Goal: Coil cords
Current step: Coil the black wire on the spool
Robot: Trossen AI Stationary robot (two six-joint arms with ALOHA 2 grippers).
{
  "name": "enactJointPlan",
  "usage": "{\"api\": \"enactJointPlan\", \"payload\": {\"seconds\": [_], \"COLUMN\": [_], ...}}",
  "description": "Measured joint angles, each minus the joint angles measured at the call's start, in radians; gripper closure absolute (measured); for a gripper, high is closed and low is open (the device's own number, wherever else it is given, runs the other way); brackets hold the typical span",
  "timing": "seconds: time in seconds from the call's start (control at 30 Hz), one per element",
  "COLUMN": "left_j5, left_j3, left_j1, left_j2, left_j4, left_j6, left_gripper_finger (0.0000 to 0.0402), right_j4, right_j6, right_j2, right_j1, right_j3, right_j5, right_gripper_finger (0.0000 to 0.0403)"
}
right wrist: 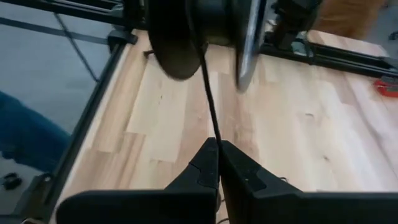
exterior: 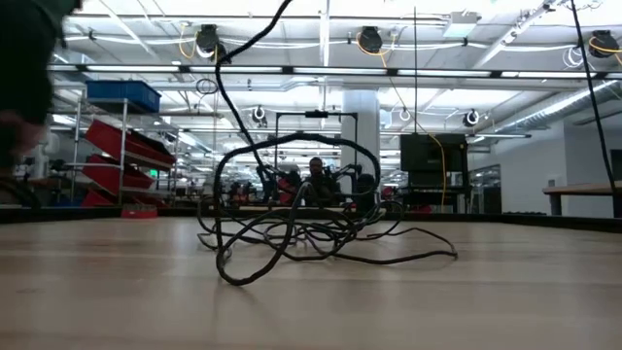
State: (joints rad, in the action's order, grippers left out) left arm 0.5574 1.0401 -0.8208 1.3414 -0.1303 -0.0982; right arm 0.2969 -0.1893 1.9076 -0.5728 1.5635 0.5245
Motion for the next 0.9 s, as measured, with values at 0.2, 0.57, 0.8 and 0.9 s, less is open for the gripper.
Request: {"api": "enactJointPlan", "payload": {"seconds": [0.2,0.57,0.8,0.9], "left_j5": [0.002,-0.006,-0.006,-0.005], "left_j3": [0.0,0.0,0.0,0.0], "left_j1": [-0.019,-0.058,-0.057,-0.057], "left_j2": [0.001,-0.003,-0.003,-0.003], "left_j4": [0.074,0.103,0.126,0.133], "left_j6": [-0.068,-0.084,-0.104,-0.127], "left_gripper_finger": [0.0402,0.0402,0.0402,0.0402], "right_j4": [0.051,-0.129,-0.762,-0.864], "right_j6": [-0.018,-0.22,-0.135,-0.078], "right_j2": [-0.01,-0.002,0.058,0.088], "right_j1": [-0.008,-0.161,-0.179,-0.162], "right_j3": [0.002,-0.168,-0.422,-0.443], "right_j5": [-0.034,0.1,0.281,0.251], "right_gripper_finger": [0.0398,0.0344,0.0298,0.0267]}}
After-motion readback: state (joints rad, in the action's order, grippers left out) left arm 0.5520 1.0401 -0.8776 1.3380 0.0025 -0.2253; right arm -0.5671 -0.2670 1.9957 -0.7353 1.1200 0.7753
